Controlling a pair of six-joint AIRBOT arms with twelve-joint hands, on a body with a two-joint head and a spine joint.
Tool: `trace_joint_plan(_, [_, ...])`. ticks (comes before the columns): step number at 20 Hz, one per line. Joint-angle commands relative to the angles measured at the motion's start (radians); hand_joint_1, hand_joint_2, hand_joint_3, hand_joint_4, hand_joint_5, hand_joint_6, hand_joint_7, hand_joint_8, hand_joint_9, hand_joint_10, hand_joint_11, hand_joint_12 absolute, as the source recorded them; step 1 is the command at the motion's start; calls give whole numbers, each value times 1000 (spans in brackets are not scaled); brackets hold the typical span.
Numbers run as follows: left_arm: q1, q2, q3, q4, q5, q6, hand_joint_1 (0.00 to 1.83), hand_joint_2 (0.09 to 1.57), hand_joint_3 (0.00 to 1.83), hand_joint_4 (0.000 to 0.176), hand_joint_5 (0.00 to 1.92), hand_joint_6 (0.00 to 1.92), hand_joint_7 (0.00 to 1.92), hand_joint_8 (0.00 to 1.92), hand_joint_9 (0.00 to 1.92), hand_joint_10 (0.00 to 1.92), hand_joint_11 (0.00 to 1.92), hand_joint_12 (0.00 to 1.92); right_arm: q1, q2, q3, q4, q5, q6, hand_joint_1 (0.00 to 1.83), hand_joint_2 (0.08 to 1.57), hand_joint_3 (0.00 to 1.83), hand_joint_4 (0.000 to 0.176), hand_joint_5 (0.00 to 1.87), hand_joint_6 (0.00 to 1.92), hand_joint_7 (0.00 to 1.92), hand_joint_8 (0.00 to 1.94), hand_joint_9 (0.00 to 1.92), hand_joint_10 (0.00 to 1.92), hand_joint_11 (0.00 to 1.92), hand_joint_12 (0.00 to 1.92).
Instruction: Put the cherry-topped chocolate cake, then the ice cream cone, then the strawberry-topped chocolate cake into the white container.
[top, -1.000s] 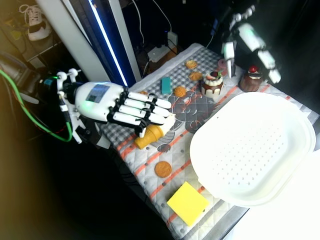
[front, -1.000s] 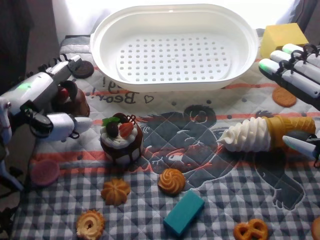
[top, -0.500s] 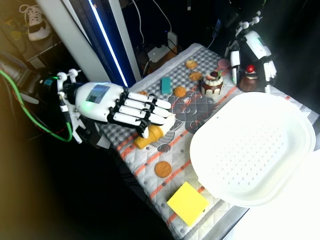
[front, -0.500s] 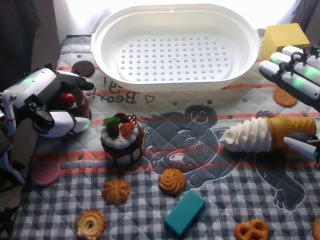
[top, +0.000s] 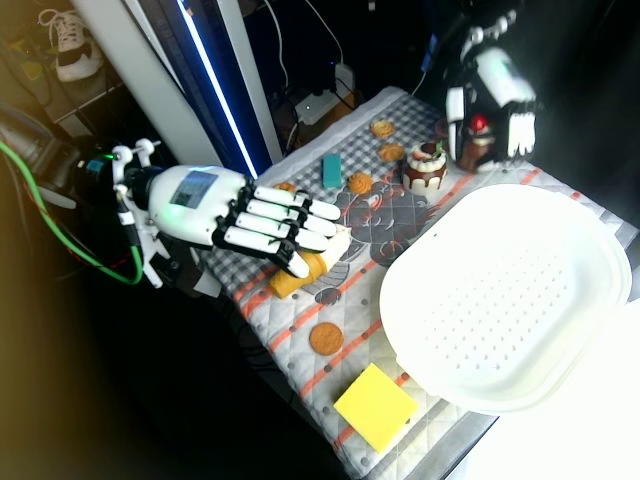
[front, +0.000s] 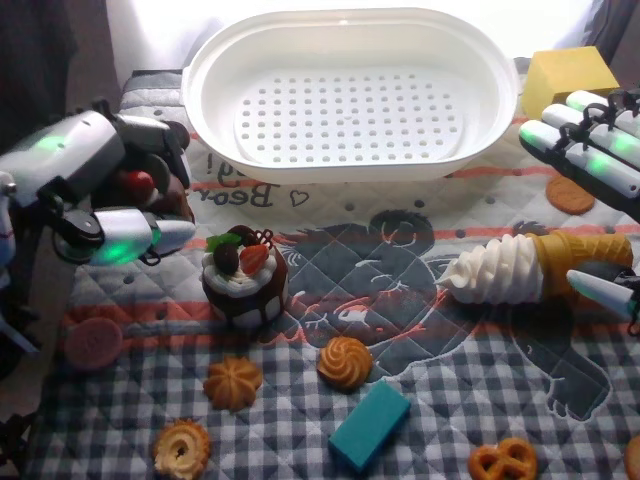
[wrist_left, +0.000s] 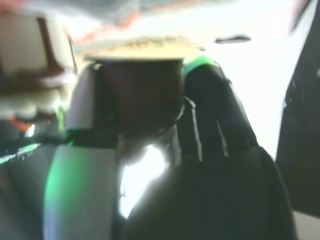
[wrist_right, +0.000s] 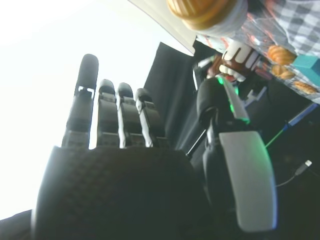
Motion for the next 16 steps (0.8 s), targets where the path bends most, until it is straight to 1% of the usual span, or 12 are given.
trace_joint_plan(1, [-16, 16, -9, 51, -143, -4, 1102, 1259, 0, 0, 692, 1399, 272, 1272, 424, 1785, 602, 1921, 1, 3, 3, -8, 125, 2, 481, 1320, 0, 0, 0, 0, 0, 0, 0, 0, 0, 1180])
trace_joint_plan(2, [-18, 27, -23, 69, -154, -4, 1090, 1277, 0, 0, 661, 1446, 272, 1021, 403, 1511, 447, 1853, 1, 4, 3, -8, 125, 3, 463, 1323, 0, 0, 0, 0, 0, 0, 0, 0, 0, 1271])
trace_joint_plan(3, [-25, 38, -36, 87, -165, -1, 1303, 1160, 0, 0, 487, 1229, 371, 882, 401, 1287, 312, 1732, 1, 4, 3, -8, 125, 3, 476, 1319, 0, 0, 0, 0, 0, 0, 0, 0, 0, 1299])
trace_joint_plan(4, [-35, 44, -47, 102, -178, 9, 1384, 1123, 0, 0, 456, 1111, 394, 839, 437, 1217, 291, 1639, 1, 4, 3, -7, 126, 3, 491, 1316, 0, 0, 0, 0, 0, 0, 0, 0, 0, 1412])
trace_joint_plan(5, [-52, 46, -54, 110, -184, 29, 1557, 1161, 0, 0, 450, 1116, 372, 853, 630, 1428, 325, 1638, 1, 4, 3, -7, 126, 3, 513, 1313, 0, 0, 0, 0, 0, 0, 0, 0, 0, 1444])
trace_joint_plan(6, [-88, 41, -58, 117, -176, 82, 1460, 1118, 0, 0, 465, 1198, 349, 952, 471, 1361, 358, 1689, 1, 4, 3, -6, 126, 3, 512, 1314, 0, 0, 0, 0, 0, 0, 0, 0, 0, 1450])
trace_joint_plan(8, [-147, 15, -47, 114, -144, 165, 1408, 1113, 0, 0, 420, 1380, 270, 1260, 410, 1545, 459, 1832, 1, 4, 2, -6, 127, 4, 538, 1314, 0, 0, 0, 0, 0, 0, 0, 0, 0, 1451])
trace_joint_plan(9, [-180, -5, -31, 106, -118, 199, 1388, 1114, 0, 0, 398, 1401, 264, 1333, 359, 1563, 400, 1874, 1, 3, 2, -5, 128, 4, 566, 1312, 0, 0, 0, 0, 0, 0, 0, 0, 0, 1446])
trace_joint_plan(11, [-232, -44, 12, 79, -67, 216, 1426, 1102, 0, 0, 400, 1289, 263, 1188, 369, 1430, 336, 1764, 0, 3, 2, -5, 128, 5, 590, 1322, 1, 0, 0, 0, 0, 0, 0, 0, 0, 1120])
trace_joint_plan(12, [-244, -58, 29, 66, -55, 216, 1570, 1151, 18, 0, 405, 1333, 214, 1253, 609, 1506, 485, 1890, 0, 3, 3, -5, 128, 5, 613, 1325, 1, 0, 0, 0, 0, 0, 0, 0, 0, 1074])
trace_joint_plan(13, [-251, -69, 44, 54, -46, 216, 1476, 1100, 0, 0, 406, 1328, 226, 1286, 458, 1577, 445, 1915, 0, 3, 3, -5, 128, 5, 564, 1325, 1, 0, 0, 0, 0, 0, 0, 0, 0, 1068])
trace_joint_plan(16, [-296, -110, 98, 26, -3, 216, 1357, 1092, 0, 0, 417, 1344, 306, 1556, 460, 1799, 642, 1921, 0, 3, 3, -5, 128, 5, 497, 1328, 0, 0, 0, 0, 0, 0, 0, 0, 0, 728])
